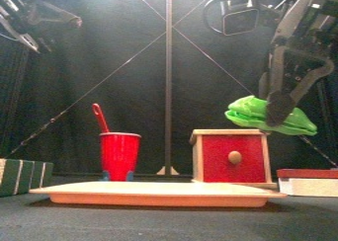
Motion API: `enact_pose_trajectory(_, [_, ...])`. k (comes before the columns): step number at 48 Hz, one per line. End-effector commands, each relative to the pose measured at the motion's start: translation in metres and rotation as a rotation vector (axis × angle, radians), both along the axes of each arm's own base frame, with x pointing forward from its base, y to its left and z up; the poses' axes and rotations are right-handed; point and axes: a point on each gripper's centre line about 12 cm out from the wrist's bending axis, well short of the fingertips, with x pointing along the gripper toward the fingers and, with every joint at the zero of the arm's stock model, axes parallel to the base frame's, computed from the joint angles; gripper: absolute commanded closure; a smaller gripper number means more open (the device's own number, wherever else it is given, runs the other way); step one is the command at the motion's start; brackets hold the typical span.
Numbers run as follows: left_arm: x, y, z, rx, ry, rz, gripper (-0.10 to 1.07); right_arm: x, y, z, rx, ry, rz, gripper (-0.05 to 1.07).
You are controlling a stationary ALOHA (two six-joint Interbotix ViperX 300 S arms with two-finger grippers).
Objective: Place pea on plate
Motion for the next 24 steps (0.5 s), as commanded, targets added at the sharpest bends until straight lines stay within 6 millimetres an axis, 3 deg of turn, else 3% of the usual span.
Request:
enact_pose_trajectory(1, [0.002,0.000,0.008,0.012,-0.025,0.001,1.01,0.009,0.000,0.019,0.013,-0.062,0.002,0.51])
enact_pose_trajectory(14, [0.001,0.000,0.008,0.016,-0.037,-0.003,1.01,0.021,-0.009,0.023,-0.011,-0.109,0.018,0.51])
enact_pose_trajectory(24, [0.001,0.000,0.005,0.009,-0.029,-0.003,1.01,0.040,-0.027,0.018,0.021,-0.141,-0.015,0.51])
